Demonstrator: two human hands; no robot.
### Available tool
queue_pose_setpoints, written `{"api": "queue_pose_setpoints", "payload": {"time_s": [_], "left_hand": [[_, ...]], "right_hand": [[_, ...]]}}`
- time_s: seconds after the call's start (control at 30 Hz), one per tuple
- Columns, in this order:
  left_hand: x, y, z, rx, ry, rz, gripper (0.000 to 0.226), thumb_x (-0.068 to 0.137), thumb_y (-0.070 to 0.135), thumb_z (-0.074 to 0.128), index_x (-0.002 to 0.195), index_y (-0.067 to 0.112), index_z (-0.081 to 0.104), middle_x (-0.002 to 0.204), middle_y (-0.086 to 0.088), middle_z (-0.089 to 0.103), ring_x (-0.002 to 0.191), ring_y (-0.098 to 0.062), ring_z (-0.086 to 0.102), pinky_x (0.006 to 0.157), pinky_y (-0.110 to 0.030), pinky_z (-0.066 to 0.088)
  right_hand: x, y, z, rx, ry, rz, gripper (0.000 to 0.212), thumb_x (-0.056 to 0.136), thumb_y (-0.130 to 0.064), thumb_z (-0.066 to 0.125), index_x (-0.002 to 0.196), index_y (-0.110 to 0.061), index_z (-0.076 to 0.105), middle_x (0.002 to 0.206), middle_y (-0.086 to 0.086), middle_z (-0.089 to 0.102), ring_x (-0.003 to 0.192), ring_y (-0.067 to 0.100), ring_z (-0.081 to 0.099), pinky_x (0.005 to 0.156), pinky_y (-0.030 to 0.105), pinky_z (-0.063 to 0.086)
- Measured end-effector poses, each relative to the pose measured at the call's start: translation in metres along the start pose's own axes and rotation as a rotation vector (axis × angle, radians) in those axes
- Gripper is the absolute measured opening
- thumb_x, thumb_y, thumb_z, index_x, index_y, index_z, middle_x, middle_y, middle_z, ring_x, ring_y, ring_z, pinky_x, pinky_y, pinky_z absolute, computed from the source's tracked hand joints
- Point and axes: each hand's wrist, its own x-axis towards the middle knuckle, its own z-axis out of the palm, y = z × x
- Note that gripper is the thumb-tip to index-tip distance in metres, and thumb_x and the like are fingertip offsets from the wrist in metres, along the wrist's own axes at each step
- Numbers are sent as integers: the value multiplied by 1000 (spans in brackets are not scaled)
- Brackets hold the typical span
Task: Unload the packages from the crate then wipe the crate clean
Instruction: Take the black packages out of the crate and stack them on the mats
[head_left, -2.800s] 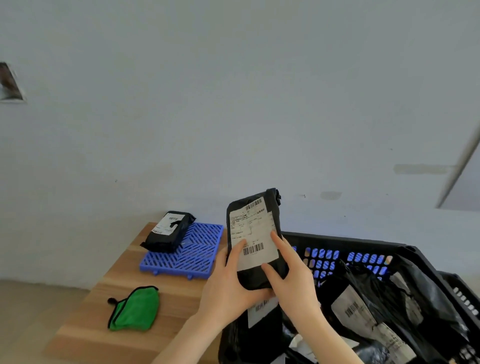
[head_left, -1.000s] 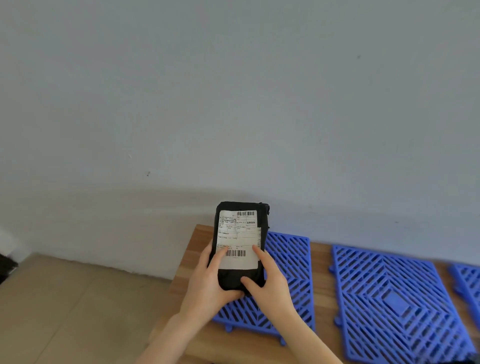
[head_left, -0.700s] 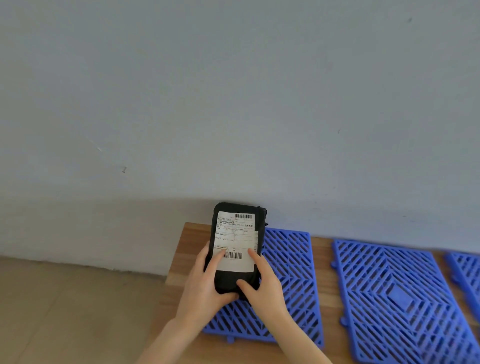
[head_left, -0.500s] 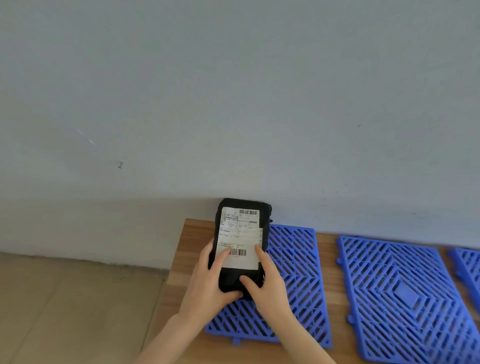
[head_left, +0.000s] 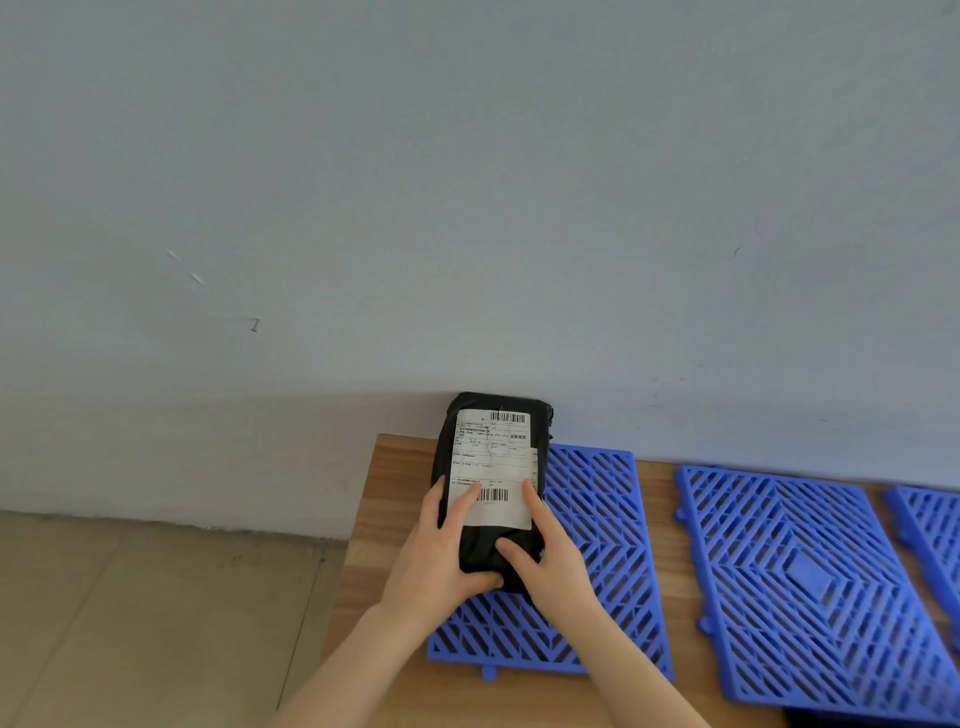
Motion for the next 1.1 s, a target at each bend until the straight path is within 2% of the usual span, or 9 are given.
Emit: {"api": "queue_pose_setpoints", "payload": {"time_s": [0.1,0.2,0.27,0.4,0.57,0.7,0.9,1.0,1.1], "left_hand": [[-1,5,-4,63,-31,-42,108,69,55,77,152,39,10,160,6,-11,138,-24,34,100,-31,47],[-4,12,-12,167,-41,-68,104,69,59,75,152,39,14,160,-3,-21,147,-31,7,116,-44,30],[-8,18,-18,222,17,-38,98,70,55,76,150,36,23,160,-6,-18,148,-31,1,118,-45,22],[-19,52,-23,186,163,20,72,79,35,76,142,27,42,160,-4,11,145,-25,21,116,-39,28],[-35,127,-11,81,273,141,42,89,24,67,130,24,56,145,4,38,130,-15,43,106,-32,40],[-57,198,19,55,340,269,32,91,20,64,122,21,60,132,9,45,122,-8,46,97,-19,36],[-94,313,87,-16,345,451,23,92,17,64,115,19,63,117,9,51,108,-8,54,89,-21,40],[-103,356,119,-11,324,517,23,91,18,65,114,20,63,113,10,51,106,-9,55,91,-24,43],[-108,390,145,-21,274,582,22,91,17,64,112,22,62,110,14,49,106,-6,53,89,-18,39]], "right_hand": [[-2,-8,-4,-127,-2,-20,74,93,-25,61,151,-31,16,157,-3,23,140,13,29,110,28,34],[-12,-21,-22,-197,45,-56,68,93,-31,60,150,-29,22,157,-2,23,143,13,23,115,33,29],[-22,-29,-40,-219,63,-92,65,93,-33,59,149,-28,27,154,-4,27,141,11,26,114,31,28],[-49,-40,-85,-277,103,-144,59,95,-36,55,148,-23,31,151,-5,32,138,11,32,108,24,29],[-96,-37,-146,-250,163,-218,52,96,-37,53,144,-27,36,146,-8,38,132,11,38,105,25,34],[-145,-20,-203,-250,251,-278,46,96,-32,55,140,-25,44,141,-7,43,128,12,44,100,23,37],[-215,30,-293,-244,368,-303,39,96,-30,55,134,-27,49,134,-8,50,123,9,47,100,27,43],[-244,53,-329,-224,412,-277,39,97,-29,55,135,-25,49,134,-8,50,123,8,47,102,29,44],[-269,76,-356,-210,465,-252,38,96,-27,55,134,-24,51,133,-8,51,123,8,48,101,28,44]]}}
